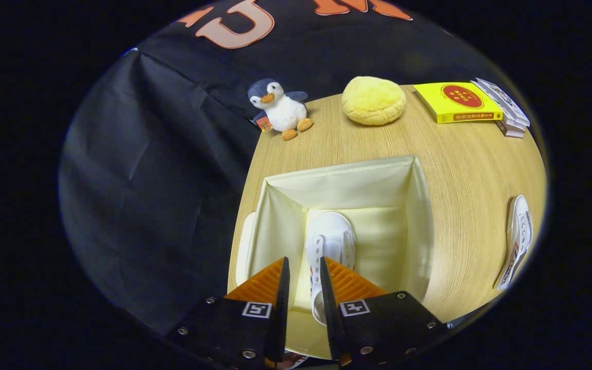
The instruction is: Open the storage box then place both shoes into the box .Put the left shoe in first, then the right shoe, with the right side of both shoes facing outward in a uniform manner.
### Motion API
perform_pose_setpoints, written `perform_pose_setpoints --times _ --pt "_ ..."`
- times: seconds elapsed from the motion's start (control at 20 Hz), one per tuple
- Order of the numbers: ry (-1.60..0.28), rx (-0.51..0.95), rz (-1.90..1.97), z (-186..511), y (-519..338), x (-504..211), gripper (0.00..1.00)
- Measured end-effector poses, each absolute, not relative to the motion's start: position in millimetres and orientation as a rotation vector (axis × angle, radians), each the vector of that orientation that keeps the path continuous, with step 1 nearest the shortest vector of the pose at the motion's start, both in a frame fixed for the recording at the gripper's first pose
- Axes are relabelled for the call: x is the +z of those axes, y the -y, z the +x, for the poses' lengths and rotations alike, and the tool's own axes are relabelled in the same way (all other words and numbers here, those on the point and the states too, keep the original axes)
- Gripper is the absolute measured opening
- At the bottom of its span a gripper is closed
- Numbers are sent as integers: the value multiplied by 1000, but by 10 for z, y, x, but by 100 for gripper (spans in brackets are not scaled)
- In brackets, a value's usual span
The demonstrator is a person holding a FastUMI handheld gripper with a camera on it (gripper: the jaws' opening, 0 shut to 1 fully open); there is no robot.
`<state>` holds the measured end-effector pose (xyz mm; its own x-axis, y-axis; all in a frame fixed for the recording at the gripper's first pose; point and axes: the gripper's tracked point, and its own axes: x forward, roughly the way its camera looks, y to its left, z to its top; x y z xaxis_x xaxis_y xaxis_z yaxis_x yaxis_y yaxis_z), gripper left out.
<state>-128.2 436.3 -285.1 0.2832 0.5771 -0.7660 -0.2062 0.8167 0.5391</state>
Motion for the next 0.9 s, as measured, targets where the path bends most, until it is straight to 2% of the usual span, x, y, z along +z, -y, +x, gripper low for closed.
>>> perform_pose_setpoints --times 0.45,0.65,0.9 --pt "-1020 539 352 -1067 -3248 -2641 71" --pt "-915 469 328 -901 -2598 -2681 78" --pt "-908 348 267 -906 -1720 -2980 79"
